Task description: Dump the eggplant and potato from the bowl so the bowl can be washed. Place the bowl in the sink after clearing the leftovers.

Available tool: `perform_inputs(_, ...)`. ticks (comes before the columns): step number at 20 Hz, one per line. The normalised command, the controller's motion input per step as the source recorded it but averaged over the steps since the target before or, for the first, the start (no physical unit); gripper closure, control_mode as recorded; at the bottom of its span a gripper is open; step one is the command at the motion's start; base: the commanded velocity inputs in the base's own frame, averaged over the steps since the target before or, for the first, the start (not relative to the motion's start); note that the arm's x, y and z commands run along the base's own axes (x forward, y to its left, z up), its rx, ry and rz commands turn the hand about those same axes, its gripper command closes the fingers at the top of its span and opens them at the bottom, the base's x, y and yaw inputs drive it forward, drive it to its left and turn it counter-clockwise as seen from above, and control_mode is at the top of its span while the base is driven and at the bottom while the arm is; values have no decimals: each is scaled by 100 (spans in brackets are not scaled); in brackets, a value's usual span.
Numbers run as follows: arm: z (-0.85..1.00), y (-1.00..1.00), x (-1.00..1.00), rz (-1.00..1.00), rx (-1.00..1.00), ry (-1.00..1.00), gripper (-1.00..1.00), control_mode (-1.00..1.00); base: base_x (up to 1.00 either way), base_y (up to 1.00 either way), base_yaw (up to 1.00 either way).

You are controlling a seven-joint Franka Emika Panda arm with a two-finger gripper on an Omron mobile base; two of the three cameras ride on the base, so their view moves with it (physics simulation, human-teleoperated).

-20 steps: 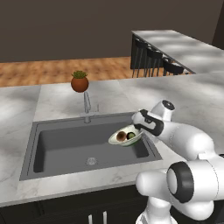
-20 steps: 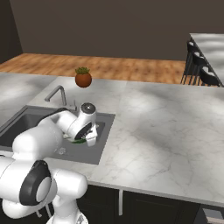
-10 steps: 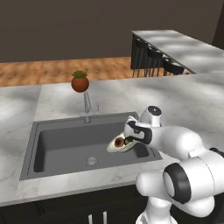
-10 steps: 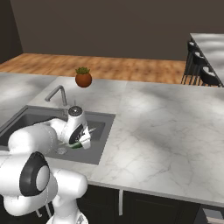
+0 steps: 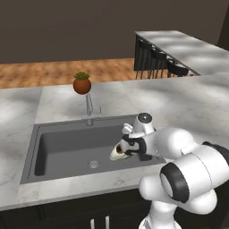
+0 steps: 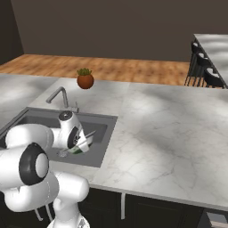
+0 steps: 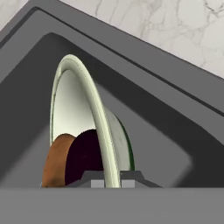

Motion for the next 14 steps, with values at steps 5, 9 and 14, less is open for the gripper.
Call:
perform_inputs(5,0,13,6,0,-10,0,100,-100,0,0,0)
perform_inputs(9,-9,13,5,0,-13,0,100,-100,0,0,0)
perform_inputs(14,-12,1,15,0,-13,0,100,-100,0,0,0)
